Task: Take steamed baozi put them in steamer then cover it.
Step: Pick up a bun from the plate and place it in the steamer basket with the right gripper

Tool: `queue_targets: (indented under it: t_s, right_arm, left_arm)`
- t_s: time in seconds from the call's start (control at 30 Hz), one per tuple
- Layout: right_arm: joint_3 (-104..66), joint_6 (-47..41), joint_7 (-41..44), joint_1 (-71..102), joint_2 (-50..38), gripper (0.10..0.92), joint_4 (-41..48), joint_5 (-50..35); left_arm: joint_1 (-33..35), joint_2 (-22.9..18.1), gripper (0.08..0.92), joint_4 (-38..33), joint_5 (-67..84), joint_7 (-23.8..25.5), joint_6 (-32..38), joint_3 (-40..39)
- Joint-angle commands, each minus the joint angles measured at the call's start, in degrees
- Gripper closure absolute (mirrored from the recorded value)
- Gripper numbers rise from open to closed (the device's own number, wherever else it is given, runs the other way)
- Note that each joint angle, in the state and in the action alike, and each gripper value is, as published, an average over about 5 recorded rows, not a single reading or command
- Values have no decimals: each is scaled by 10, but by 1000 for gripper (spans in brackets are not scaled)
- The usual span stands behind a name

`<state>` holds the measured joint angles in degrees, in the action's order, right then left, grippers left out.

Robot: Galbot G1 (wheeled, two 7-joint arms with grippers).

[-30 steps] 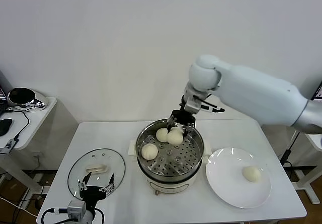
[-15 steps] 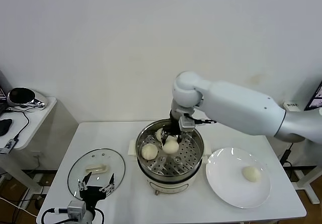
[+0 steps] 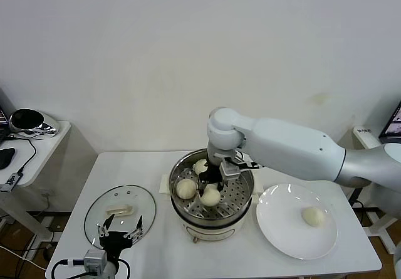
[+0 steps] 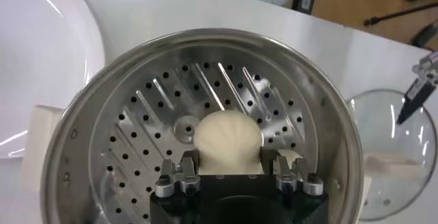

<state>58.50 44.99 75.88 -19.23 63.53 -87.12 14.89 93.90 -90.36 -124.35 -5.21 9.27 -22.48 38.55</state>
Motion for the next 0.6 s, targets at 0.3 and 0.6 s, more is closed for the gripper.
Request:
queue_targets:
  t_s: [0.3,0.6]
  right_arm:
    - [9,-9,-4,16,4,473,-12,5]
    - [12,-35,-40,14,8,392,-2,6]
  left_arm:
    - [-1,0,177,4,1,0,0,-1]
    - [-2,2,177,7,2,0,0,0]
